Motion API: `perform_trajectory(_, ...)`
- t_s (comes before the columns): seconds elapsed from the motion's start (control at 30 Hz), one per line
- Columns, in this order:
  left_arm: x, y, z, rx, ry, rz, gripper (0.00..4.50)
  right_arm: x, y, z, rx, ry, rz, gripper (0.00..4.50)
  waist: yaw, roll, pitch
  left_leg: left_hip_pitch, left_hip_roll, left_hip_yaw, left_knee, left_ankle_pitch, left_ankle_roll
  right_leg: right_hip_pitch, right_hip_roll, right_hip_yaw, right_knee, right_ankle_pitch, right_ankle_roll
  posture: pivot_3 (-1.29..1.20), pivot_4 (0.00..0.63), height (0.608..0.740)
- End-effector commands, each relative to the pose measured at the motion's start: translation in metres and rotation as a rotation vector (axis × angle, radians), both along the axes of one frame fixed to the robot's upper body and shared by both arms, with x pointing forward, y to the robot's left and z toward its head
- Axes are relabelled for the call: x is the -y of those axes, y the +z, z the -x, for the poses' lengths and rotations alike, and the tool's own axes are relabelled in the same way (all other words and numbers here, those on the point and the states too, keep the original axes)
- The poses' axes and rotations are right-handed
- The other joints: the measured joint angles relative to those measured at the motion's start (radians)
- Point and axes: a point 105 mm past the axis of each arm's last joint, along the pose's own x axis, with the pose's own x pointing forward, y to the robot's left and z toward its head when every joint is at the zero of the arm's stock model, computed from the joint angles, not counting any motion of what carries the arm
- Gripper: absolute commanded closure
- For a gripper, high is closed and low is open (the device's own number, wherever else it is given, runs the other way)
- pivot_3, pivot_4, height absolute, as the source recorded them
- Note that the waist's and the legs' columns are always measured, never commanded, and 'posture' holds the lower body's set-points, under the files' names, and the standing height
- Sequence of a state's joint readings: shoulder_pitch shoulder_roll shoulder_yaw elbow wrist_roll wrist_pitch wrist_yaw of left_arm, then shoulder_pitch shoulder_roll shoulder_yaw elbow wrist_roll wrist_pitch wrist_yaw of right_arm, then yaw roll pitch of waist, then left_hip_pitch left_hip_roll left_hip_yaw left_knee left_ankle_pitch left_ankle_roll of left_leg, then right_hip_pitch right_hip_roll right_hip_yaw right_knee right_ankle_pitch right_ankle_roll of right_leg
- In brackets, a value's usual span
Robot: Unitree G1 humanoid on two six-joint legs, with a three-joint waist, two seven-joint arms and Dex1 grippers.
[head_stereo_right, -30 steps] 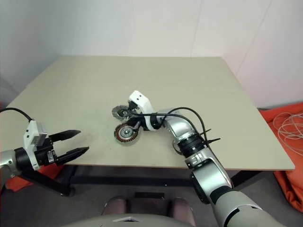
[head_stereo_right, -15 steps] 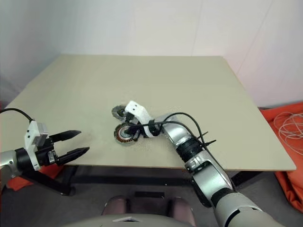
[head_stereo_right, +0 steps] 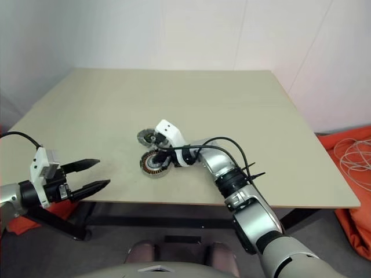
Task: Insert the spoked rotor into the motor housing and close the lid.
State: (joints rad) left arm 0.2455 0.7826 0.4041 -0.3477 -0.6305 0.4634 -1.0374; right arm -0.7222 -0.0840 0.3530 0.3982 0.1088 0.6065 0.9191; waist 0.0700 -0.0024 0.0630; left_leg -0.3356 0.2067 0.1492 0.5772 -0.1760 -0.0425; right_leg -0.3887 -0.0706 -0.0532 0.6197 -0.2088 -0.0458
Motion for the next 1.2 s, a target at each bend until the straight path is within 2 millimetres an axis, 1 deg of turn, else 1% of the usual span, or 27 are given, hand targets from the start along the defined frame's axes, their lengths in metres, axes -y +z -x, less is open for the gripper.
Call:
perform_trajectory(0.03, 0.003, 0.009, -0.002, 0.042, -0.013, -0.006, 0.0, -0.01, 0.035, -0.007, 0.052, -0.005, -0.109, 4.48, 0.0, 0.0, 0.0, 0.0, 0.0, 0.0, 0.0, 0.0, 0.0, 0.0, 0.0, 0.0, 0.0, 0.0, 0.0, 0.0, 0.0, 0.74)
perform_trajectory(0.13, 0.002, 0.009, -0.003, 0.043, -0.013, -0.007, 0.0, -0.014, 0.041, -0.008, 0.045, -0.009, -0.145, 4.48, 0.0, 0.0, 0.0, 0.0, 0.0, 0.0, 0.0, 0.0, 0.0, 0.0, 0.0, 0.0, 0.0, 0.0, 0.0, 0.0, 0.0, 0.74)
perform_trajectory(0.27, 0.002, 0.01, -0.002, 0.043, -0.012, -0.009, 0.0, -0.015, 0.028, -0.004, 0.033, 0.008, -0.109, 4.48, 0.0, 0.0, 0.0, -0.002, 0.0, 0.001, -0.001, 0.0, 0.0, -0.002, 0.0, 0.0, 0.0, 0.0, 0.0, 0.0, 0.0, 0.74)
perform_trajectory(0.37, 0.002, 0.01, -0.002, 0.043, -0.011, -0.009, 0.0, -0.011, 0.0, -0.001, 0.001, 0.008, -0.031, 4.48, 0.0, 0.0, 0.0, -0.003, 0.0, 0.001, -0.001, 0.0, 0.0, -0.003, 0.0, 0.0, 0.0, 0.0, 0.0, 0.0, 0.0, 0.74)
perform_trajectory(0.47, 0.002, 0.01, -0.002, 0.045, -0.011, -0.008, 0.0, 0.0, -0.035, 0.002, -0.008, 0.005, 0.089, 4.48, -0.001, 0.0, 0.0, -0.003, 0.0, 0.001, -0.001, 0.0, 0.0, -0.003, 0.0, 0.0, 0.0, 0.0, 0.0, 0.0, 0.0, 0.74)
perform_trajectory(0.5, 0.002, 0.01, -0.002, 0.046, -0.011, -0.008, 0.0, 0.001, -0.04, 0.003, -0.015, 0.005, 0.102, 4.48, -0.002, 0.0, 0.0, -0.003, 0.0, 0.001, -0.001, 0.0, 0.0, -0.003, 0.0, 0.0, 0.0, 0.0, 0.0, 0.0, 0.0, 0.74)
perform_trajectory(0.6, 0.001, 0.011, -0.001, 0.045, -0.007, -0.01, 0.0, -0.003, -0.032, 0.0, -0.03, -0.012, 0.05, 4.48, -0.002, 0.001, 0.0, 0.002, 0.0, 0.001, -0.001, 0.0, 0.0, 0.001, 0.0, 0.0, 0.0, 0.0, 0.0, 0.0, 0.0, 0.74)
perform_trajectory(0.67, 0.001, 0.011, -0.001, 0.045, -0.007, -0.011, 0.0, -0.006, -0.023, -0.004, -0.008, -0.015, 0.026, 4.48, -0.002, 0.001, 0.0, 0.002, 0.0, 0.0, -0.001, 0.0, 0.0, 0.001, 0.0, 0.0, 0.0, 0.0, 0.0, 0.0, 0.0, 0.74)
perform_trajectory(0.77, 0.001, 0.011, -0.001, 0.048, -0.008, -0.011, 0.0, -0.011, -0.004, -0.01, 0.0, -0.029, -0.055, 4.48, -0.001, 0.001, 0.001, 0.002, 0.0, 0.0, -0.001, 0.0, 0.0, 0.001, 0.0, 0.0, 0.0, 0.0, 0.0, 0.0, 0.0, 0.74)
perform_trajectory(0.9, 0.001, 0.011, -0.002, 0.049, -0.007, -0.011, 0.0, -0.014, 0.033, -0.016, 0.012, -0.042, -0.2, 4.48, -0.001, 0.001, 0.001, 0.001, 0.0, 0.0, -0.001, 0.0, 0.0, 0.0, 0.0, 0.0, 0.0, 0.0, 0.0, 0.0, 0.0, 0.74)
perform_trajectory(0.97, 0.0, 0.011, -0.002, 0.05, -0.005, -0.012, 0.0, -0.012, 0.043, -0.017, 0.018, -0.038, -0.226, 4.48, -0.001, 0.001, 0.001, 0.001, 0.0, 0.0, -0.001, 0.0, 0.0, 0.0, 0.0, 0.0, 0.0, 0.0, 0.0, 0.0, 0.0, 0.74)
perform_trajectory(1.03, 0.0, 0.011, -0.002, 0.05, -0.003, -0.012, 0.0, -0.009, 0.047, -0.017, 0.028, -0.035, -0.224, 4.48, 0.0, 0.0, 0.001, 0.001, 0.0, 0.0, -0.001, 0.0, 0.0, 0.0, 0.0, 0.0, 0.0, 0.0, 0.0, 0.0, 0.0, 0.74)
perform_trajectory(1.1, -0.001, 0.011, -0.002, 0.05, -0.002, -0.012, 0.0, -0.008, 0.045, -0.016, 0.032, -0.029, -0.213, 4.48, 0.0, 0.0, 0.001, 0.001, 0.0, 0.0, -0.001, 0.0, 0.0, 0.0, 0.0, 0.0, 0.0, 0.0, 0.0, 0.0, 0.0, 0.74)
perform_trajectory(1.17, 0.0, 0.011, -0.002, 0.051, -0.003, -0.012, 0.0, -0.006, 0.038, -0.014, 0.037, -0.016, -0.18, 4.48, 0.0, 0.0, 0.0, -0.001, 0.0, 0.0, -0.001, 0.0, 0.0, -0.001, 0.0, 0.0, 0.0, 0.0, 0.0, 0.0, 0.0, 0.74)
perform_trajectory(1.2, 0.0, 0.011, -0.003, 0.052, -0.003, -0.011, 0.0, -0.005, 0.03, -0.011, 0.038, -0.004, -0.147, 4.48, 0.0, -0.001, 0.0, -0.002, 0.0, 0.001, -0.001, 0.0, 0.0, -0.002, 0.0, 0.0, 0.0, 0.0, 0.0, 0.0, 0.0, 0.74)
